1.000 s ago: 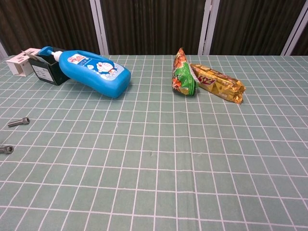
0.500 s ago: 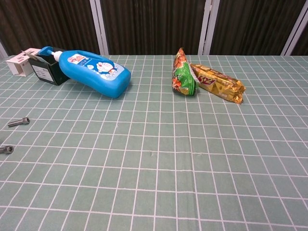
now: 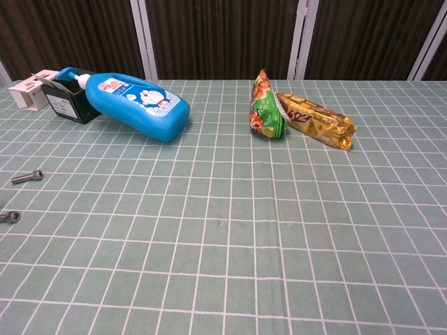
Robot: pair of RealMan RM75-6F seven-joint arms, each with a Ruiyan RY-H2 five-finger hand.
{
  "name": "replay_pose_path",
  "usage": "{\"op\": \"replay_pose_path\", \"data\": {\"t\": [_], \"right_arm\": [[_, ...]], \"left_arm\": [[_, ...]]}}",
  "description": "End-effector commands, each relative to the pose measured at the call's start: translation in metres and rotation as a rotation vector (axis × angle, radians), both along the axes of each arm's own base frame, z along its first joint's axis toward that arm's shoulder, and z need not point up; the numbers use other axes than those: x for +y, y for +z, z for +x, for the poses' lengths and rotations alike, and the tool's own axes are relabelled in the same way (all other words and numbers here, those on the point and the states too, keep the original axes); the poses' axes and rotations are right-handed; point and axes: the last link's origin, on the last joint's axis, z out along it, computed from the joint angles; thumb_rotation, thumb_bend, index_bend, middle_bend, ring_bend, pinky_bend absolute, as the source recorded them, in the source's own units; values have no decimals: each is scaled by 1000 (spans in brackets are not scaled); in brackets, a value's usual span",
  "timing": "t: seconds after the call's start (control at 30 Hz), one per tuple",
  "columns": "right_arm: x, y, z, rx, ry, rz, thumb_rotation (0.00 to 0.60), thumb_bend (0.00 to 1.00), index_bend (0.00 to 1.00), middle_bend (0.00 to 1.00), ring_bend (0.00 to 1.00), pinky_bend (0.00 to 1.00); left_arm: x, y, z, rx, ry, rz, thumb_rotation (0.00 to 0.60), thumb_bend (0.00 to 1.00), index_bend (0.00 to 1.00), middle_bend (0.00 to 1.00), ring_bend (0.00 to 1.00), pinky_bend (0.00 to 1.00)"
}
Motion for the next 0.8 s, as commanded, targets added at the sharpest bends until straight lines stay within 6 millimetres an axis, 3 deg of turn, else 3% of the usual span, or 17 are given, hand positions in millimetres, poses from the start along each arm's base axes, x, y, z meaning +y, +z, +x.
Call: {"op": "replay_pose_path", "data": {"t": [0.03,0.8], "right_arm": [[0,0,0,0,-1,0,600,274,0,0,0,0],[-2,0,-1,1,-8,5,600,274,0,0,0,0]], "left_arm": [[0,2,2,-3,-8,8,600,415,589,1000,1000,1000],[2,13,40,-13,-113,9,600,417,580,1000,1000,1000]]}}
